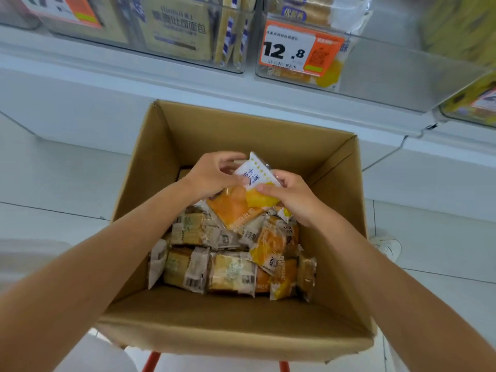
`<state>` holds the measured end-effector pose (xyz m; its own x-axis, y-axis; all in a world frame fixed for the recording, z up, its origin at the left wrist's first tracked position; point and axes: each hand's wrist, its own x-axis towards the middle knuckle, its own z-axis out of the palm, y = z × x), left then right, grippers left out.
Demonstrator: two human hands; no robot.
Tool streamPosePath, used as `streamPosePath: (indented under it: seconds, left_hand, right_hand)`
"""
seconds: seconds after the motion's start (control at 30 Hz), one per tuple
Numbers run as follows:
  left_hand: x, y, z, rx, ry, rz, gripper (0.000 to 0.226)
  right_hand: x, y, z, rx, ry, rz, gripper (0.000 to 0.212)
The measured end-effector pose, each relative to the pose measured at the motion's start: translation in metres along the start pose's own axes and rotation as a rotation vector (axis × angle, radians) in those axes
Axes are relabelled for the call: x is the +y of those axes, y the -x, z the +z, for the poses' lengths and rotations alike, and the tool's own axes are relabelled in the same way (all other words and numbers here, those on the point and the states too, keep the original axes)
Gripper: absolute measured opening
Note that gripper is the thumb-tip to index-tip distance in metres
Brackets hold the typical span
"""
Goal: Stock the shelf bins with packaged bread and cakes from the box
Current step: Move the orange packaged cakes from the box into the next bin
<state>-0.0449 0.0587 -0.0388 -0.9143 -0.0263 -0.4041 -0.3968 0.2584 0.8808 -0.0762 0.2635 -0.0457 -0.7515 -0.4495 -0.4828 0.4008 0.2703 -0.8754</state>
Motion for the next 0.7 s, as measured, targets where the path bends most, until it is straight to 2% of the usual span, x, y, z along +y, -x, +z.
streamPosePath:
  seconds: [0.07,0.1,0.17,0.23,0.27,0.33,0.4,0.43,0.5,0.57,0.63,0.7]
  left_hand:
    - [-0.013,0.000,-0.001,0.144,0.105,-0.106,0.073]
    - [-0.023,0.003,-0.002,0.106,0.230,-0.230,0.074]
    - [-0.043,0.011,0.003,-0.087,0.498,-0.459,0.068]
    - [-0.059,0.014,0.007,-0.068,0.590,-0.508,0.056]
    - [-0.064,0.014,0.007,-0.003,0.607,-0.517,0.051]
    - [-0.074,0.013,0.002,0.138,0.615,-0.533,0.046]
    - [-0.083,0.013,-0.007,0.237,0.613,-0.556,0.044]
    - [-0.087,0.013,-0.010,0.274,0.616,-0.560,0.044]
    - [-0.093,0.014,-0.014,0.316,0.603,-0.559,0.040]
    - [-0.096,0.016,-0.016,0.334,0.573,-0.556,0.036]
    - [-0.099,0.018,-0.017,0.341,0.542,-0.547,0.037]
    - [-0.103,0.018,-0.017,0.353,0.543,-0.531,0.036]
  right_hand:
    - [0.013,-0.002,0.001,0.094,-0.205,0.079,0.028]
    - [0.019,-0.003,0.001,0.104,-0.293,0.123,0.029]
    - [0.031,-0.003,-0.001,0.043,-0.390,0.197,0.032]
    - [0.046,-0.004,-0.006,-0.005,-0.381,0.275,0.034]
    - [0.058,-0.006,-0.011,0.016,-0.294,0.318,0.039]
    - [0.091,-0.008,-0.024,0.112,0.132,0.411,0.047]
    - [0.125,-0.011,-0.030,0.106,0.492,0.492,0.053]
    - [0.137,-0.012,-0.027,0.061,0.552,0.519,0.057]
    - [0.152,-0.015,-0.012,-0.007,0.523,0.515,0.068]
    - [0.155,-0.016,0.005,-0.040,0.530,0.407,0.077]
    - [0.159,-0.017,0.015,0.026,0.632,0.265,0.085]
    - [0.165,-0.022,0.018,0.186,0.776,0.238,0.094]
